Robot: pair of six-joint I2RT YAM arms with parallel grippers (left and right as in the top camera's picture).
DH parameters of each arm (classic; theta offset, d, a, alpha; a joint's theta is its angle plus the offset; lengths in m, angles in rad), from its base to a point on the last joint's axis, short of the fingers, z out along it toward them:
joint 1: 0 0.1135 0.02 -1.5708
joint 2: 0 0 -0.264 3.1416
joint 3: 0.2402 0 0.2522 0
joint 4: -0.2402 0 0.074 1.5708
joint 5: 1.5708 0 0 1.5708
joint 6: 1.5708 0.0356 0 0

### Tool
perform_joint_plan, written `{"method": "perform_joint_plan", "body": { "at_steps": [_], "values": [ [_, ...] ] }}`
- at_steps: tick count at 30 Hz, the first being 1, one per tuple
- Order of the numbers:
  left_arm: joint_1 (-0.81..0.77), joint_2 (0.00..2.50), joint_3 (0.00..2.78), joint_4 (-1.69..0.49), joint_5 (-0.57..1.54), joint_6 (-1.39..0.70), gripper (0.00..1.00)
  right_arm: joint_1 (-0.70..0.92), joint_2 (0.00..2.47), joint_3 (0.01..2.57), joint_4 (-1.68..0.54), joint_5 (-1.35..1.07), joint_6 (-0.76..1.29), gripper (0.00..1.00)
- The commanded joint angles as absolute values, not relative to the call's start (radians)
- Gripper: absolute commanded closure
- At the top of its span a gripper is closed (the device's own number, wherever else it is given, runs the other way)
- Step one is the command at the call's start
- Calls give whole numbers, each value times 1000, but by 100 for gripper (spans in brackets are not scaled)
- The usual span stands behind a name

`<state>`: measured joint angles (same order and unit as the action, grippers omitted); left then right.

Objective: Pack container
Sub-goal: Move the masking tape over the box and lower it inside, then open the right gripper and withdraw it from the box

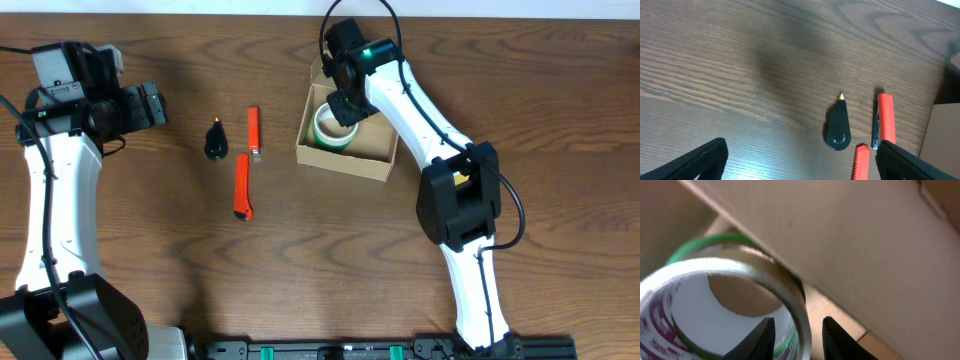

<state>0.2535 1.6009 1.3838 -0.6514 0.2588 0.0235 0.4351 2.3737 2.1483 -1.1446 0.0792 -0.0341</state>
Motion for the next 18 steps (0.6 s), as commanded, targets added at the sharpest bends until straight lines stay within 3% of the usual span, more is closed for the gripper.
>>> {"method": "perform_joint_plan", "body": {
  "at_steps": [1, 18],
  "values": [
    [254, 1599, 1405, -655, 255, 30, 5, 440, 2305, 2164, -1161, 78, -31, 67],
    [254, 1599, 1405, -655, 255, 30, 5, 348, 1850, 2187, -1249, 186, 2, 44]
  ]
}}
